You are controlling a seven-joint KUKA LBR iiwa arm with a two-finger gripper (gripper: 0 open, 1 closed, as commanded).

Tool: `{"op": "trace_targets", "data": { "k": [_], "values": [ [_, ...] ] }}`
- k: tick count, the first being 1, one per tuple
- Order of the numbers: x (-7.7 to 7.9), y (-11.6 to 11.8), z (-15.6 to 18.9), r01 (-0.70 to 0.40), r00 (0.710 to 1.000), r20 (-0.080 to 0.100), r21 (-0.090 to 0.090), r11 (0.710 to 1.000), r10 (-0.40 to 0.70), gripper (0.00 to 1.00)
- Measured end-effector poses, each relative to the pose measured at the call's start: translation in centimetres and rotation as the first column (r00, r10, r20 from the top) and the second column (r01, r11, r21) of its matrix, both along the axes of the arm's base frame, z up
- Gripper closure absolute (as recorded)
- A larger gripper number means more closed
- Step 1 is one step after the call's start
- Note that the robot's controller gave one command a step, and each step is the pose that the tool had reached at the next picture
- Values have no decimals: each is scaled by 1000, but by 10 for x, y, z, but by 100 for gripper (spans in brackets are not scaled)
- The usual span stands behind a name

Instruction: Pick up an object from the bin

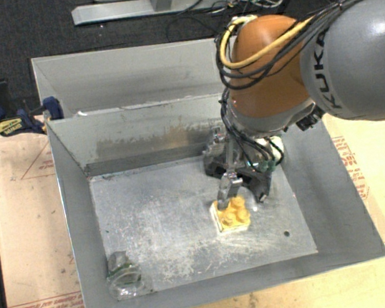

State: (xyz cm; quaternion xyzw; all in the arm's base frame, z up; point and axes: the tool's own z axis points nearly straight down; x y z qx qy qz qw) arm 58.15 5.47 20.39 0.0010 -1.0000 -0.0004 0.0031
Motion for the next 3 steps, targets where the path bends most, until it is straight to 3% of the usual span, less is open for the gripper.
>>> {"op": "trace_targets", "data": {
  "k": [1,2,3],
  "values": [
    [2,0,4,1,1000,7,0,1000,-1,0],
    [6,-16,-14,-86,996,16,2,996,86,0],
    [13,-37,-74,-171,985,12,-3,985,171,0]
  ]
}}
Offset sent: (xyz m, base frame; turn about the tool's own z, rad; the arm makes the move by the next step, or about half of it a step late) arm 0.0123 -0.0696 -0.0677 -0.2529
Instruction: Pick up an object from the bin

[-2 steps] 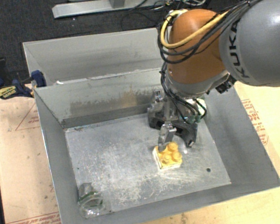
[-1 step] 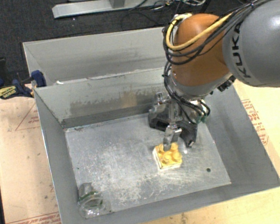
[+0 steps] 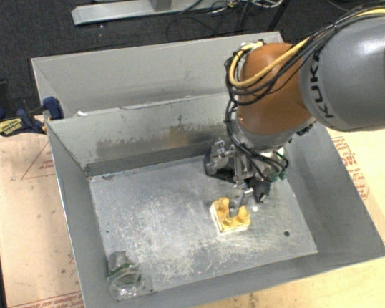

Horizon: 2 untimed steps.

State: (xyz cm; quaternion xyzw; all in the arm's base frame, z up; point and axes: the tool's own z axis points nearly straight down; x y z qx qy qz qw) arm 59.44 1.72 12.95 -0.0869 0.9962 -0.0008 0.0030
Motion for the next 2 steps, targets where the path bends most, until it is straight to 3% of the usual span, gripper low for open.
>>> {"op": "trace_targets", "data": {
  "k": [1,2],
  "values": [
    [0,1,-6,71,997,-7,3,997,-71,100],
    [0,0,-9,72,997,-1,3,997,-72,0]
  ]
}}
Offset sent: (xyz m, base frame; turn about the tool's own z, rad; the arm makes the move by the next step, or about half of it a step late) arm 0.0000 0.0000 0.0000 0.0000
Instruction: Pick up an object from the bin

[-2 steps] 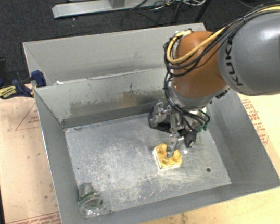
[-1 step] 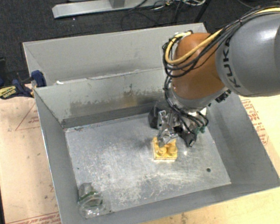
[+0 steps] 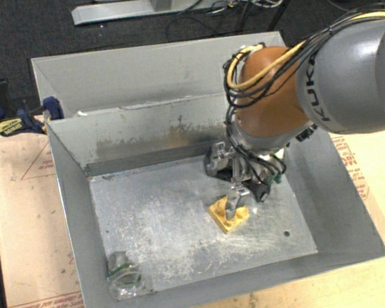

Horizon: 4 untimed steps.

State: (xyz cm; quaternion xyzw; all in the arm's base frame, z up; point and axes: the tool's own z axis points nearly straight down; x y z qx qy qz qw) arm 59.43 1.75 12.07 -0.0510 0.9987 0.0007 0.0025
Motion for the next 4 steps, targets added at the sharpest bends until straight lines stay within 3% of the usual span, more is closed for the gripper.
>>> {"op": "trace_targets", "data": {
  "k": [1,2,3,4],
  "values": [
    [0,0,1,0,1000,0,0,1000,0,100],
    [-1,0,-1,0,1000,-3,0,1000,0,0],
    [-1,0,0,0,1000,-5,0,1000,0,100],
    [-1,0,0,0,1000,-5,0,1000,0,100]
  ]
}}
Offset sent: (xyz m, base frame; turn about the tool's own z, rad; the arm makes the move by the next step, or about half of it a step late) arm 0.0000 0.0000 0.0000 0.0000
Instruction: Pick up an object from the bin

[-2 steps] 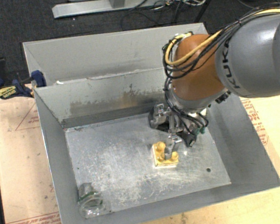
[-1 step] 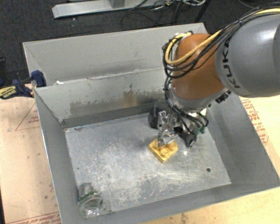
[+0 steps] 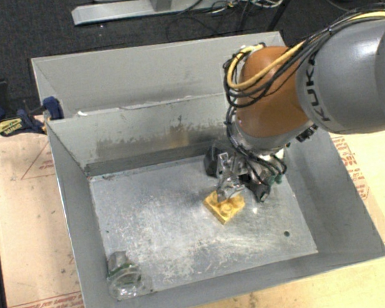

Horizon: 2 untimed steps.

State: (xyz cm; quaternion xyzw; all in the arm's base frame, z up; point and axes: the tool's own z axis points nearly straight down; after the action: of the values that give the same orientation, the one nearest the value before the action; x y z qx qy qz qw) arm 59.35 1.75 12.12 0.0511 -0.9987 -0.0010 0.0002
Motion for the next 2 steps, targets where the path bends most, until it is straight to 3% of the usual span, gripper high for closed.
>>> {"op": "trace_targets", "data": {
  "k": [1,2],
  "values": [
    [-10,-4,41,11,1000,-6,-1,1000,-11,100],
    [-11,-9,95,-18,1000,0,-1,1000,18,100]
  ]
}}
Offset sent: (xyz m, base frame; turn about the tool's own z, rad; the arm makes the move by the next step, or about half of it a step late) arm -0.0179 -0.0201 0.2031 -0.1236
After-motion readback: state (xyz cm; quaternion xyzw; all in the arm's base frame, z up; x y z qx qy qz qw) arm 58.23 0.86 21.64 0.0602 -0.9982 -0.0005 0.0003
